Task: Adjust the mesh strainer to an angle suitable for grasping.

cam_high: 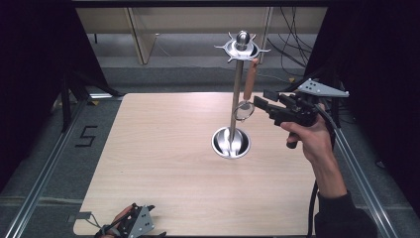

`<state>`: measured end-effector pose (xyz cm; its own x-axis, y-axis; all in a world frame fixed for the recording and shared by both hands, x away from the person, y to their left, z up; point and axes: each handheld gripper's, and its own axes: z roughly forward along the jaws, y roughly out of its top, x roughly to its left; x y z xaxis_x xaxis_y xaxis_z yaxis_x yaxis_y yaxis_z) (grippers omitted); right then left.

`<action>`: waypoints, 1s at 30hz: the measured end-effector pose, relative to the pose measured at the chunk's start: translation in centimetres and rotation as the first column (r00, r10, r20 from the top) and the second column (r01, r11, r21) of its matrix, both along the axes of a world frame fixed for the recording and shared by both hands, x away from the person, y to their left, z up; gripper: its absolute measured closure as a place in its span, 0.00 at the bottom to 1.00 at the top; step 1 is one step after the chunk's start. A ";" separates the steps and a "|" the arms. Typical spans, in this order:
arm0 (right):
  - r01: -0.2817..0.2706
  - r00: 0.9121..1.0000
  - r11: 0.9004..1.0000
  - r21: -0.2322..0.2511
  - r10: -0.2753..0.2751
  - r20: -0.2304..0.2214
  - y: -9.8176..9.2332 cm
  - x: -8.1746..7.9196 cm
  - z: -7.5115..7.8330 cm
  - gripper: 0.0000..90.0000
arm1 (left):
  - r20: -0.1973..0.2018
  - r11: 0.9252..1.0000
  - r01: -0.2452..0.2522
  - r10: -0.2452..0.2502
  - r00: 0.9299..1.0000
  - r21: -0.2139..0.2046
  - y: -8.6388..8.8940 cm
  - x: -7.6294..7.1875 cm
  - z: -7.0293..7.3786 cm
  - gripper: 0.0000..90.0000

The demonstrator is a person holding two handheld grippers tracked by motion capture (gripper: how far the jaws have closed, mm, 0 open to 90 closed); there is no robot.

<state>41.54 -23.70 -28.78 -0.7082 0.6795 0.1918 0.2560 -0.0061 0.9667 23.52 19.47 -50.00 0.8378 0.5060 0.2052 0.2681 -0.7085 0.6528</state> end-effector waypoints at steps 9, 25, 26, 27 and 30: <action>0.011 1.000 1.000 -0.024 -0.010 0.016 0.2 -0.6 -0.5 0.48 | -0.004 1.000 -0.001 0.001 1.000 -0.011 0.0 -0.1 0.0 0.18; 0.058 0.997 0.997 -0.053 -0.055 0.055 0.2 -1.6 -2.4 0.45 | -0.003 1.000 -0.002 0.002 1.000 -0.011 -0.1 -0.2 0.0 0.18; 0.061 0.997 0.997 -0.042 -0.059 0.048 0.2 -1.6 -2.5 0.45 | -0.002 1.000 -0.002 0.002 1.000 -0.010 -0.1 -0.2 0.1 0.18; 0.064 0.997 0.997 -0.048 -0.061 0.054 0.1 -1.6 -2.5 0.45 | -0.003 1.000 -0.004 0.004 1.000 -0.021 -0.1 -0.2 0.0 0.18; 0.064 0.997 0.997 -0.053 -0.061 0.044 0.1 -1.6 -2.7 0.44 | -0.001 1.000 0.004 -0.004 1.000 0.002 -0.1 -0.1 0.0 0.18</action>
<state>39.91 -23.64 -31.52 -0.6709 0.7312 0.1239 0.2152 0.0321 0.9760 23.45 19.35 -49.98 0.8402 0.5020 0.2052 0.2657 -0.7109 0.6511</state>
